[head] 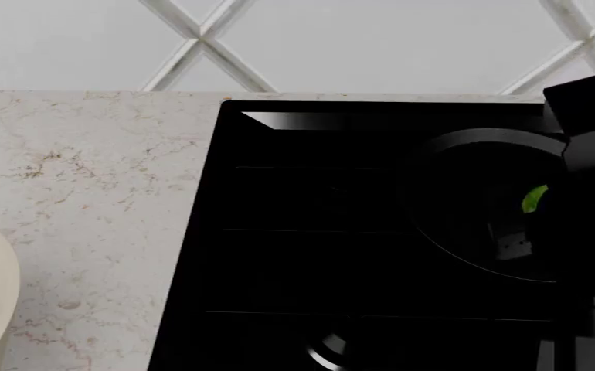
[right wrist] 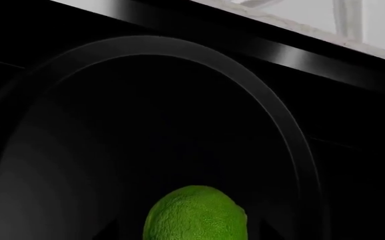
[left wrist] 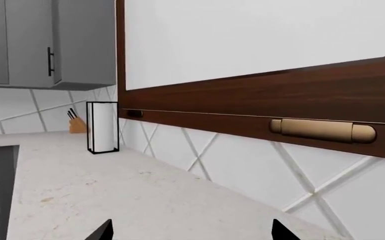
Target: Pick the lime from the pan and place it in the bowl.
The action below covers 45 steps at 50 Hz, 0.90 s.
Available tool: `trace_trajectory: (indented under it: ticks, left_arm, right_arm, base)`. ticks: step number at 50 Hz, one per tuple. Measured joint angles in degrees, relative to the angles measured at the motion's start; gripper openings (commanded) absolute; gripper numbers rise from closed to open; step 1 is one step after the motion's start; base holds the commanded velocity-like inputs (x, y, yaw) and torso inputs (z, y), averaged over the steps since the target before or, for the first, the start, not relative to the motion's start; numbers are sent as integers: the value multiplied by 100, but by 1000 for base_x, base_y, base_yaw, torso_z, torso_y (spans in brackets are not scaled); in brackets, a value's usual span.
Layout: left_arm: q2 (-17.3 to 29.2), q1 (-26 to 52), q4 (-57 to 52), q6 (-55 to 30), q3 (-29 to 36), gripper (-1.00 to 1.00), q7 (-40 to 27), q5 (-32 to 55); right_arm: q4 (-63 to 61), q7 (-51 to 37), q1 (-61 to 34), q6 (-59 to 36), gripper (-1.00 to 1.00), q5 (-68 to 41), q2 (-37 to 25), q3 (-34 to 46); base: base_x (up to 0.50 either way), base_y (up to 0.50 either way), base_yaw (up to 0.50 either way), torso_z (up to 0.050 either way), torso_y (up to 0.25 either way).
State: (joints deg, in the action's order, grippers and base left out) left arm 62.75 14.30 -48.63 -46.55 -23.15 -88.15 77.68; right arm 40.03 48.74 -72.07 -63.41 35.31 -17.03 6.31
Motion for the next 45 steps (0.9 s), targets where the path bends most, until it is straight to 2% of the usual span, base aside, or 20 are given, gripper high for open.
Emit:
trace_trajectory:
  ticks: [17,18,33,45]
  left_arm:
    - [-54,194,30,-130,156,100,-26,-20]
    - [-60,203,32,-138,165,100,-27,-23]
    - [-169,47,-33,-248,-79,100,28,-27]
    - [-284,-237,-137,-305,-485,100,149,-18]
  right_arm:
    - [426,-258,-80,266,100,-155,6,-133]
    - [447,-273,-83,283,-100,-164,7,-140]
    - [400,-437,-73,310,-100,-237,12,-218]
    - [-435,-62,-53,-191,-100,-67,-3,-26]
  base:
    - [0,0,0,0,0]
    - [0,0,0,0,0]
    - [0,0,0,0,0]
    - [0,0,0,0,0]
